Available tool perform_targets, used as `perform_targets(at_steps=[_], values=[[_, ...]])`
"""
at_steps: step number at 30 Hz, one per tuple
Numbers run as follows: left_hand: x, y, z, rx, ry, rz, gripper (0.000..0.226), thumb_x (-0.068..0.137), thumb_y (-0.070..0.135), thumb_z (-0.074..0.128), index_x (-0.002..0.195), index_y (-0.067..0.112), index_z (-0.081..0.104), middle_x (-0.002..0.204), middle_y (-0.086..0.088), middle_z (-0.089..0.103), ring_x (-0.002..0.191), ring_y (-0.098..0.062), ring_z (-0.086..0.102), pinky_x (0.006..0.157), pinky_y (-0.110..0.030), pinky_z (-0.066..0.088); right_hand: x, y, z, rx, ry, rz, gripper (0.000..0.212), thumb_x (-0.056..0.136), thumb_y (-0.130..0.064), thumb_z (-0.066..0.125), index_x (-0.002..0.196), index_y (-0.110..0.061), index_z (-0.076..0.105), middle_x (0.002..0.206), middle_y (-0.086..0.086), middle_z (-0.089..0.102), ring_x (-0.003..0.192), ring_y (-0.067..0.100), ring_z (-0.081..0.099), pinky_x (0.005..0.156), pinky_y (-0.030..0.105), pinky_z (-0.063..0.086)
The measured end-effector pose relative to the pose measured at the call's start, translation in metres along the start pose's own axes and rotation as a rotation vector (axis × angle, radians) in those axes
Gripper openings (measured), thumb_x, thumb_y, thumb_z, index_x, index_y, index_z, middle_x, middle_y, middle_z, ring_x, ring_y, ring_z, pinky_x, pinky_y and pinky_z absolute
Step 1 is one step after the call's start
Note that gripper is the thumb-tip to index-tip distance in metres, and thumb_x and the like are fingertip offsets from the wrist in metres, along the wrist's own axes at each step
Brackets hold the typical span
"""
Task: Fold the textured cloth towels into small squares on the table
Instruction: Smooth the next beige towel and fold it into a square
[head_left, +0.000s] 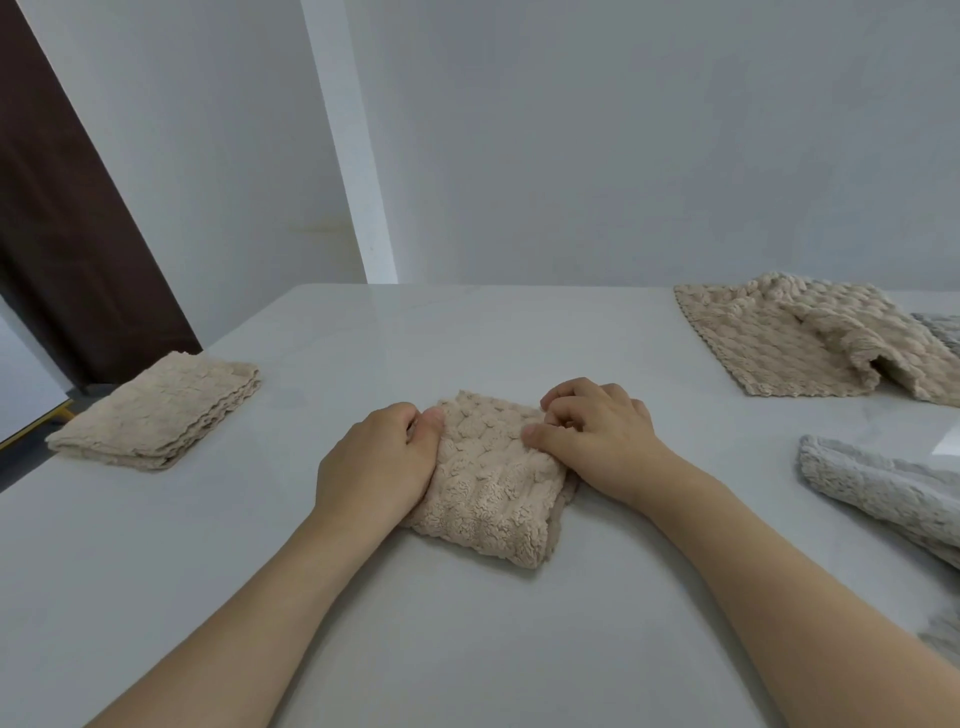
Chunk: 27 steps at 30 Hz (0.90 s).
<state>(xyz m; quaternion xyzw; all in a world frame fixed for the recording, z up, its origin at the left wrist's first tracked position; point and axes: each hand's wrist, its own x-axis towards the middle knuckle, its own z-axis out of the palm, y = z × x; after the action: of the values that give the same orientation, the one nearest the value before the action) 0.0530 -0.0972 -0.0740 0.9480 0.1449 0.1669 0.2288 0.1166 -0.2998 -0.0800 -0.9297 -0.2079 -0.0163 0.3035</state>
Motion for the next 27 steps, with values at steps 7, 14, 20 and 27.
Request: perform_targets(at_steps=[7, 14, 20, 27], values=[[0.000, -0.001, -0.007, -0.163, -0.098, -0.077, 0.028, 0.092, 0.033, 0.043, 0.077, 0.018, 0.061, 0.072, 0.004, 0.065, 0.077, -0.020, 0.061, 0.073, -0.034, 0.044, -0.002, 0.001, -0.008, 0.258, -0.016, 0.038, 0.023, 0.088, -0.035, 0.048, 0.075, -0.029, 0.065, 0.118, -0.020, 0.056, 0.116, 0.011, 0.044, 0.106, 0.036, 0.022], [0.005, -0.008, 0.002, -0.053, -0.032, -0.040, 0.019, 0.099, 0.035, 0.039, 0.089, 0.027, 0.054, 0.084, 0.012, 0.062, 0.082, -0.011, 0.057, 0.067, -0.032, 0.036, -0.003, 0.000, -0.012, 0.167, -0.155, 0.030, 0.015, 0.069, -0.045, 0.050, 0.062, -0.036, 0.060, 0.120, -0.025, 0.051, 0.119, 0.008, 0.036, 0.102, 0.032, 0.019], [0.004, -0.007, 0.003, -0.030, -0.050, -0.022, 0.020, 0.099, 0.041, 0.040, 0.092, 0.030, 0.056, 0.085, 0.016, 0.063, 0.085, -0.013, 0.058, 0.069, -0.032, 0.037, 0.003, 0.009, -0.012, 0.636, -0.114, 0.225, 0.043, 0.061, -0.040, 0.049, 0.095, -0.032, 0.074, 0.111, -0.008, 0.068, 0.112, 0.018, 0.057, 0.105, 0.045, 0.041], [0.002, -0.006, 0.003, -0.047, -0.049, -0.003, 0.020, 0.098, 0.041, 0.041, 0.090, 0.030, 0.055, 0.083, 0.017, 0.063, 0.084, -0.011, 0.057, 0.068, -0.032, 0.035, -0.001, 0.005, -0.007, 0.398, -0.010, 0.133, 0.013, 0.077, -0.026, 0.056, 0.087, -0.030, 0.061, 0.105, -0.012, 0.059, 0.098, 0.008, 0.052, 0.105, 0.042, 0.036]])
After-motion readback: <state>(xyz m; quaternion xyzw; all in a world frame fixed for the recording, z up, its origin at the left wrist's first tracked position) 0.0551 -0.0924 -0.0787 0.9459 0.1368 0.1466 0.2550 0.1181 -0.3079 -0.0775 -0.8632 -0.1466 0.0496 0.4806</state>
